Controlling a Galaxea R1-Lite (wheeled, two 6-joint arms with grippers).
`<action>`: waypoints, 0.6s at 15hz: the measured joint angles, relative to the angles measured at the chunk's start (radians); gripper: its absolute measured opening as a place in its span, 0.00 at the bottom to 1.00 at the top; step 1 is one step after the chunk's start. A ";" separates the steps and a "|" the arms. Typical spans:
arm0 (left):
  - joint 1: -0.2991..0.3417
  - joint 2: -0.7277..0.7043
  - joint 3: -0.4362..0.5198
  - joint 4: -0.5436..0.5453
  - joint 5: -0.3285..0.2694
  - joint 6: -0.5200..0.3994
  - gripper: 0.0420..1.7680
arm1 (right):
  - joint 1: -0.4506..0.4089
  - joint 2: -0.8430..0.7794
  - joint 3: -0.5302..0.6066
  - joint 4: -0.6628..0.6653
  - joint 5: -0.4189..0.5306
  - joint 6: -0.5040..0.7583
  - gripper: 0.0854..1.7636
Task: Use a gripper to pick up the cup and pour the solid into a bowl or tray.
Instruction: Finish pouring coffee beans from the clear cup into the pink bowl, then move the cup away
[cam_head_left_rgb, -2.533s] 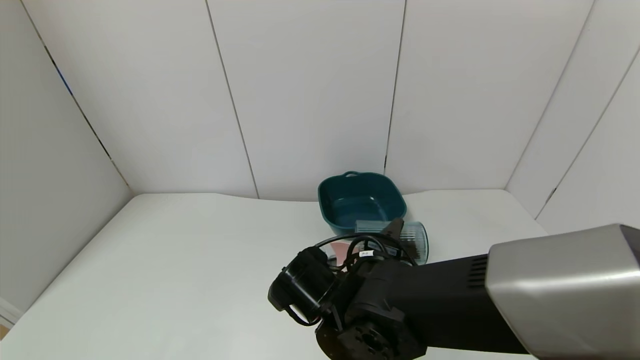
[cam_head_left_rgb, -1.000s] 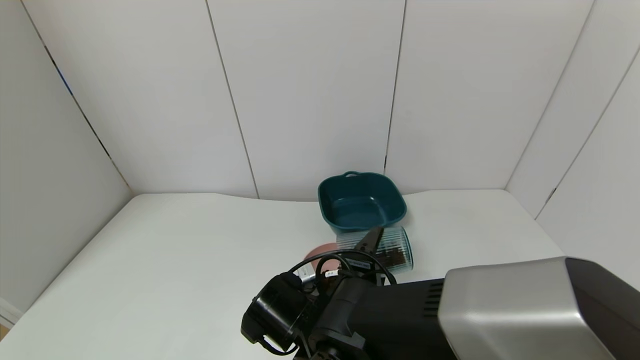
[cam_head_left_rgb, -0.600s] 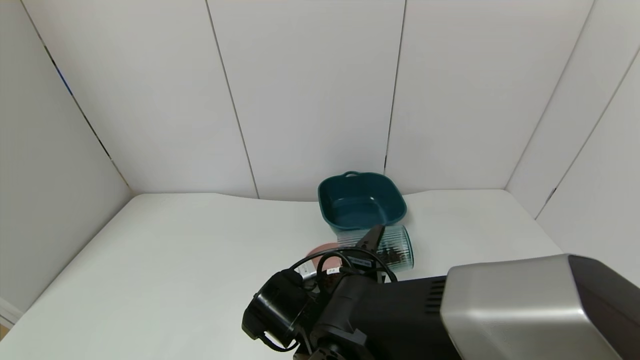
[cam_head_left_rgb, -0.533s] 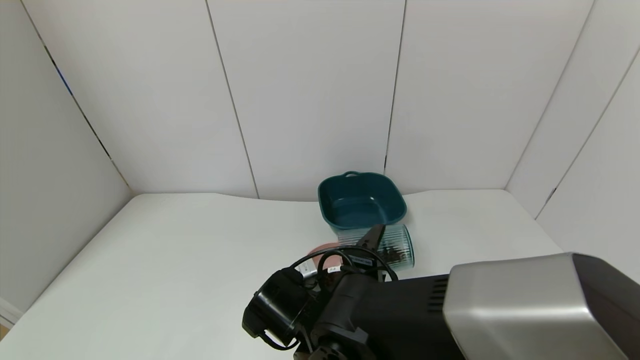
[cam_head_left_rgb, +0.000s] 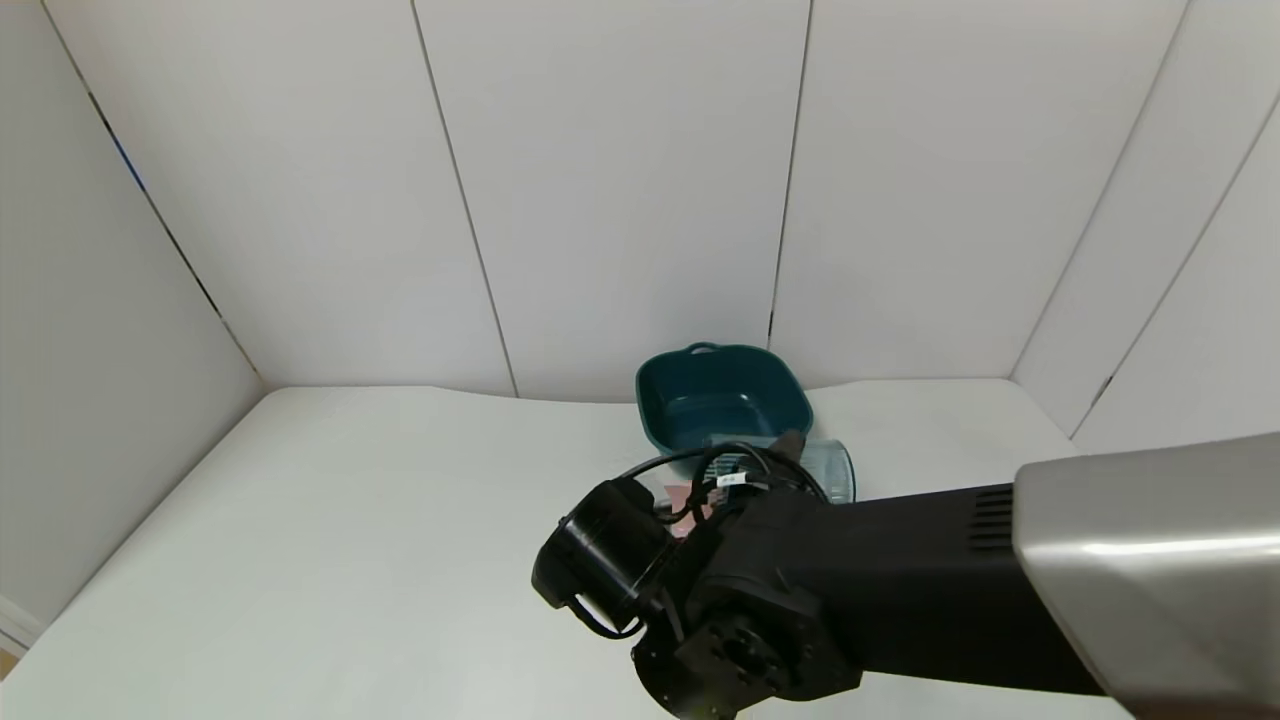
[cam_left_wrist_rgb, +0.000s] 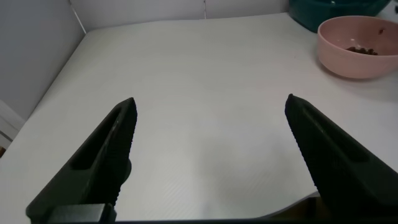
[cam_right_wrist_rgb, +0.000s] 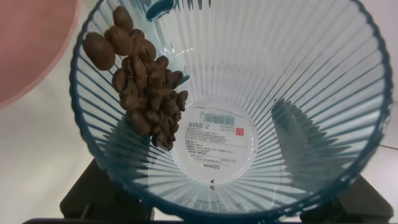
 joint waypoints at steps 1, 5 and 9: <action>0.000 0.000 0.000 0.000 0.000 0.000 0.97 | -0.006 -0.012 0.003 0.005 0.034 0.026 0.74; 0.000 0.000 0.000 0.000 0.000 0.000 0.97 | -0.031 -0.056 0.023 0.019 0.192 0.173 0.74; 0.001 0.000 0.000 0.000 0.000 0.000 0.97 | -0.057 -0.096 0.034 0.057 0.353 0.382 0.74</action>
